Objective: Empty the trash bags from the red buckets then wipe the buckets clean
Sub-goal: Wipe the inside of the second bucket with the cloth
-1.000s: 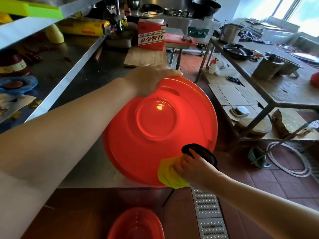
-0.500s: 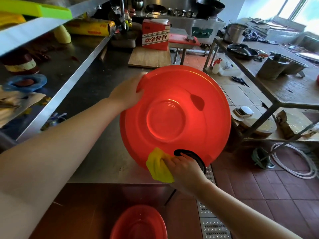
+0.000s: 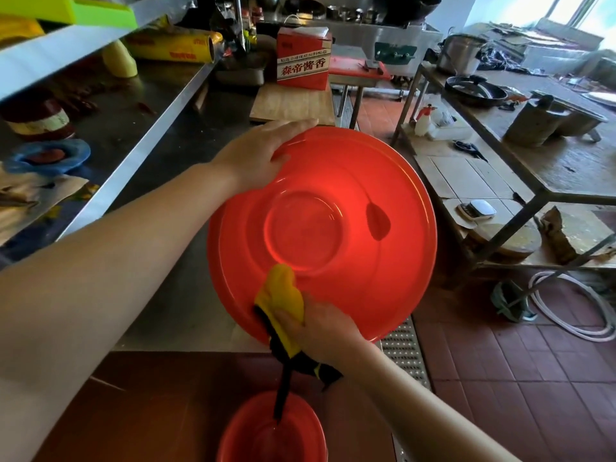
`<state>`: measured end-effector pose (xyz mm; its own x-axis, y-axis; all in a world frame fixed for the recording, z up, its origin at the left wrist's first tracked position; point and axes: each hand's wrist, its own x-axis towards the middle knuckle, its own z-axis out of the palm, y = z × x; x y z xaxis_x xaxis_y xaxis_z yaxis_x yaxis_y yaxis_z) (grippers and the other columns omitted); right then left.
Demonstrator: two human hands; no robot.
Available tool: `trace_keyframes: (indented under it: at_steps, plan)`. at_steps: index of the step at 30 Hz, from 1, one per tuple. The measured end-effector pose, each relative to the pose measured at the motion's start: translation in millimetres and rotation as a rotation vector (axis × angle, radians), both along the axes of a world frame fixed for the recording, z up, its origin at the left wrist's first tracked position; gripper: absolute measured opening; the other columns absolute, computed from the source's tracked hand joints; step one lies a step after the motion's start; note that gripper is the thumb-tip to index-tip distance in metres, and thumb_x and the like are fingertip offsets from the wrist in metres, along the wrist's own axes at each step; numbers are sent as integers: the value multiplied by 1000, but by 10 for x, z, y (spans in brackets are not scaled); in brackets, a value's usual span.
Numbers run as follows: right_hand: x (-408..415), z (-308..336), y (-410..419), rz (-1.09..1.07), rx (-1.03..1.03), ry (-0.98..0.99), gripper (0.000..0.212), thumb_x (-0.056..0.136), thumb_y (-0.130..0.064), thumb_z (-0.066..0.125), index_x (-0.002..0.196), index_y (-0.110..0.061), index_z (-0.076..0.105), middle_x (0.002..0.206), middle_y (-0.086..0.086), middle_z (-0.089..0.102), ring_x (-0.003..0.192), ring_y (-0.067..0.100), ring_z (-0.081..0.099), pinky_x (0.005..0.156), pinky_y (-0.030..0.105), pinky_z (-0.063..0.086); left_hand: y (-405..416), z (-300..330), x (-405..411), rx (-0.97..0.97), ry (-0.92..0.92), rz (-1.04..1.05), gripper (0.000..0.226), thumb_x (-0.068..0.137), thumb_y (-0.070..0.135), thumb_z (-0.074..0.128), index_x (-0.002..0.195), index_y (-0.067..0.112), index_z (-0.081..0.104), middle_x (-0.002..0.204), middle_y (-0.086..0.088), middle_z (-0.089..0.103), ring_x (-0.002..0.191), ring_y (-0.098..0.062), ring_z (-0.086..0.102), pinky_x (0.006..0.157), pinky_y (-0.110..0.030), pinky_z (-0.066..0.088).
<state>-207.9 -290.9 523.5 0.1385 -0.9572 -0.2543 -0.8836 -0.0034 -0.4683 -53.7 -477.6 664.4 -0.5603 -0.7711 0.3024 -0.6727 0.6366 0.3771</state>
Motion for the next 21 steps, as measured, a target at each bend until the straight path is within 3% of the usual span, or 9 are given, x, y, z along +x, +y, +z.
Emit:
trace_keyframes:
  at_steps: [4,6,8,9,10,12,15,19,21]
  plan:
    - [-35,-186,-328,-7,151,-26,63,93,-70,36,122,-18,57,116,12,66,102,29,63,86,39,50,12,2,-44,-17,-4,-24,66,97,13,52,152,42,29,153,1,39,140,-20,38,113,-42,34]
    - [-29,-303,-425,54,123,34,49,100,-44,41,117,1,51,110,32,56,94,29,58,84,38,48,42,2,-70,-52,-11,-64,65,96,12,52,151,40,32,151,2,42,138,-19,40,111,-43,37]
    - [-43,-480,-586,331,-192,551,31,98,-12,29,107,8,50,100,35,50,94,33,56,86,41,48,79,-1,-113,-85,-32,-109,64,95,14,52,150,39,34,149,4,45,136,-18,43,109,-44,39]
    - [-64,-483,-687,337,-258,655,38,94,-3,21,110,2,54,103,29,53,95,34,58,86,40,48,87,-7,-132,-98,-42,-128,62,94,16,51,150,38,35,149,5,46,135,-18,44,109,-44,40]
    - [-80,-554,-786,195,-121,590,45,93,-2,17,118,-3,55,110,23,56,99,35,59,87,39,47,88,-11,-146,-105,-44,-141,61,94,18,50,150,38,35,148,5,46,135,-18,44,109,-44,40]
    - [-91,-694,-965,-23,227,157,45,102,-28,27,139,-8,45,129,21,54,113,39,55,90,39,43,86,-19,-164,-113,-32,-143,60,94,18,50,150,36,36,148,5,47,135,-17,43,110,-42,39]
    - [-184,-1011,-1199,98,169,362,87,87,-69,7,149,-13,31,140,22,44,120,41,44,97,45,37,85,-25,-184,-113,-15,-127,62,95,13,52,150,35,37,148,5,46,135,-17,43,110,-36,36]
    - [-213,-940,-1329,109,133,440,53,105,-44,28,148,-14,36,139,19,41,121,40,43,97,46,37,76,-32,-188,-126,-7,-150,60,95,13,52,150,34,38,146,6,48,134,-13,43,108,-32,36]
    - [-198,-930,-1414,90,105,460,51,106,-40,32,148,-12,34,140,18,40,124,38,43,98,44,39,71,-40,-187,-128,-5,-154,60,95,13,52,150,35,38,146,6,48,133,-11,43,108,-31,36]
